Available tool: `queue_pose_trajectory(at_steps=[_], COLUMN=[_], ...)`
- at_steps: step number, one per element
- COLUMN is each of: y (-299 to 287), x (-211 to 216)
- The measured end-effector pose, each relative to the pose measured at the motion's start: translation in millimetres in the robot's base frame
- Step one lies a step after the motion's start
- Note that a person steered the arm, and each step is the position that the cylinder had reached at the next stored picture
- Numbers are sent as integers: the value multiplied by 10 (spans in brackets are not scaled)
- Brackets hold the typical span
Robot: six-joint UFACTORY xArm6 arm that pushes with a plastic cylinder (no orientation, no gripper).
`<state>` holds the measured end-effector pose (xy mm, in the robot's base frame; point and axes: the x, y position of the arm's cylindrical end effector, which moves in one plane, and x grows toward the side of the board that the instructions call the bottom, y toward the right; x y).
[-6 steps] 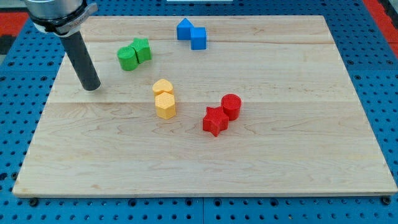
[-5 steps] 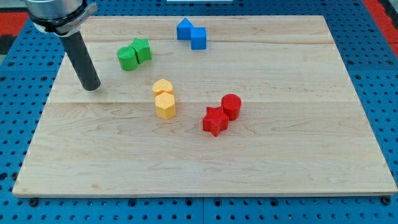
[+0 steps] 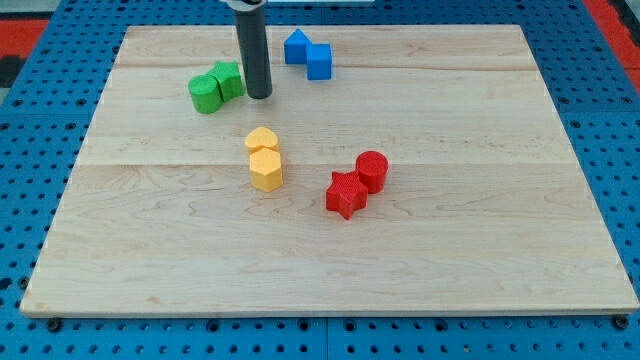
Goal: Move the green star to the left of the board
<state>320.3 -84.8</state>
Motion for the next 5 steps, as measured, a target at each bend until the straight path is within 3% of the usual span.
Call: queue_pose_trajectory(at_steps=[3,4,5], y=[0,-137,-632], x=[-24,-63,-137])
